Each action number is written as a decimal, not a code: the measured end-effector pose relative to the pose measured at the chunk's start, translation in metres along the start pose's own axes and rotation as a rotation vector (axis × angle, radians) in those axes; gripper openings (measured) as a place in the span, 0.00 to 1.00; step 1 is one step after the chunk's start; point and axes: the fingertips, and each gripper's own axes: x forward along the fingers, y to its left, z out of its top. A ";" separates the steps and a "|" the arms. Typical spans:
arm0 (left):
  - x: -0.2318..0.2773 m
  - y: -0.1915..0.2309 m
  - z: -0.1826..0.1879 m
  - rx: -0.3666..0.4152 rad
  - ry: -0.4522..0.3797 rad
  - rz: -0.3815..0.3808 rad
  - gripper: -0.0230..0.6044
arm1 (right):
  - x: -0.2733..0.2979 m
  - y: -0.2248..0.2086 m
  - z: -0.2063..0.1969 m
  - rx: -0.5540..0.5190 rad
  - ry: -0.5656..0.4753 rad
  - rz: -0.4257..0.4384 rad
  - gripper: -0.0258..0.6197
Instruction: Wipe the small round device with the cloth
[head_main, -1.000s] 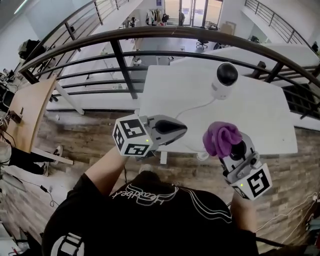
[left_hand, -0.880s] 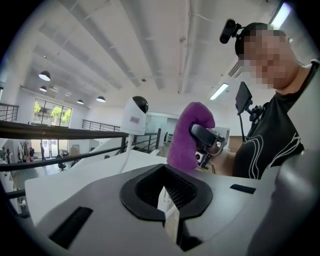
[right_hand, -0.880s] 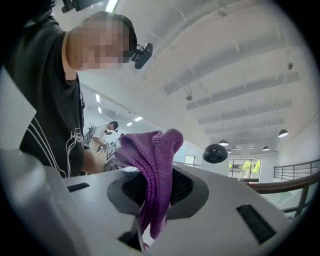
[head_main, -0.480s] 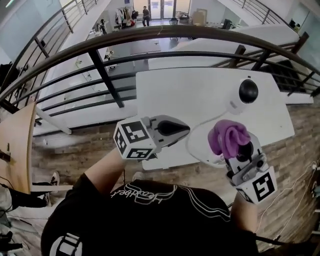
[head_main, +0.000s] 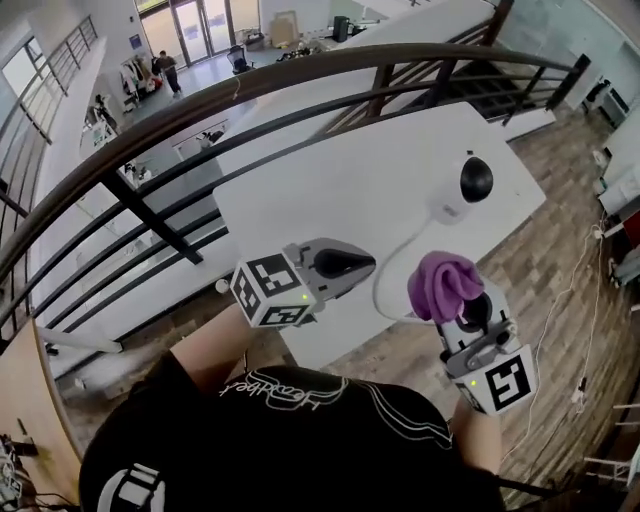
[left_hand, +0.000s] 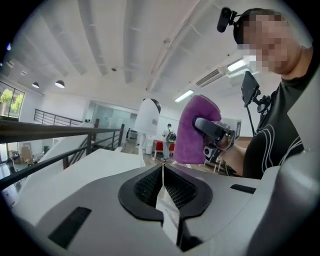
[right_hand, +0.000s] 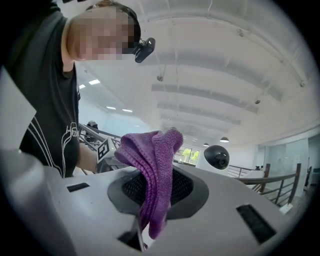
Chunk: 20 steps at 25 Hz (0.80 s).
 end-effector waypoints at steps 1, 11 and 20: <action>0.004 0.004 0.000 -0.003 0.001 -0.006 0.05 | -0.003 -0.002 -0.001 0.001 0.004 -0.020 0.13; 0.041 0.040 -0.027 -0.011 0.147 -0.110 0.19 | -0.019 -0.030 -0.023 -0.003 0.090 -0.212 0.13; 0.060 0.070 -0.061 -0.075 0.208 -0.391 0.21 | 0.016 -0.013 -0.040 -0.038 0.234 -0.527 0.13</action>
